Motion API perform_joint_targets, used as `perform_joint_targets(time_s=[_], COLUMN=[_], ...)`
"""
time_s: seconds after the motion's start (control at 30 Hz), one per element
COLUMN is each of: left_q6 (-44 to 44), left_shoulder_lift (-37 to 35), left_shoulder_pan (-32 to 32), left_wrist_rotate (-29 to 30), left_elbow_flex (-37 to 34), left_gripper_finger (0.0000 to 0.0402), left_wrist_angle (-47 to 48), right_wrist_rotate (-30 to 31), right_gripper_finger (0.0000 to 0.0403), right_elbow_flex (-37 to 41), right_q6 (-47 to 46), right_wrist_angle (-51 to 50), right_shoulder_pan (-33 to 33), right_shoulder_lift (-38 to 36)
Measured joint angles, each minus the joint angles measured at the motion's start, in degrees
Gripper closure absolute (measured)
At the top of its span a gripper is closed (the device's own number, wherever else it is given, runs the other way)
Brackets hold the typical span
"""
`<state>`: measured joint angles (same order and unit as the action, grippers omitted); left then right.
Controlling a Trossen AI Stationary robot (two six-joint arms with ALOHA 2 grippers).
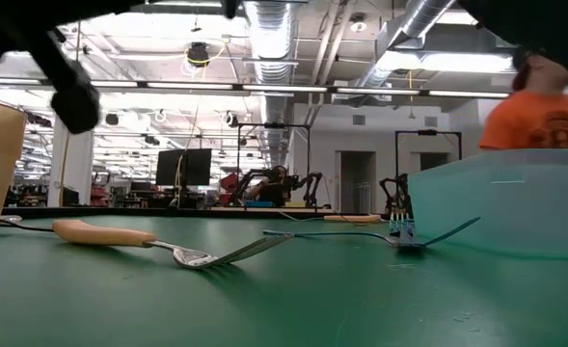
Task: Sort silverware by color (type)
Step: Put the black fork into the orange bin
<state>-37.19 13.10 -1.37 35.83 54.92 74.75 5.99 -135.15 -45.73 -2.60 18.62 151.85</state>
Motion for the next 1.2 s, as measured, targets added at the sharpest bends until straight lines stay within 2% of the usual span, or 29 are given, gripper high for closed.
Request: perform_joint_targets(time_s=[0.03, 0.1, 0.3, 1.2], left_q6=[0.0, 0.0, -0.1, 0.0], left_shoulder_lift=[0.0, 0.0, 0.0, 0.0], left_shoulder_pan=[0.0, 0.0, 0.0, 0.0], left_wrist_rotate=[0.0, 0.0, 0.0, 0.2], left_elbow_flex=[0.0, 0.0, 0.0, 0.0], left_gripper_finger=[0.0243, 0.0243, 0.0243, 0.0243], left_wrist_angle=[0.1, 0.1, 0.8, 2.0], right_wrist_rotate=[-0.1, 1.3, 1.2, 0.2], right_gripper_finger=[0.0383, 0.0383, 0.0383, 0.0383], right_elbow_flex=[2.2, 3.8, 0.3, 0.4], right_q6=[-0.7, -2.0, 1.2, 2.7], right_wrist_angle=[3.2, 0.5, -8.0, -13.5], right_shoulder_pan=[-0.2, -0.4, -1.4, -1.5], right_shoulder_lift=[-0.5, -1.4, -1.7, -0.7])
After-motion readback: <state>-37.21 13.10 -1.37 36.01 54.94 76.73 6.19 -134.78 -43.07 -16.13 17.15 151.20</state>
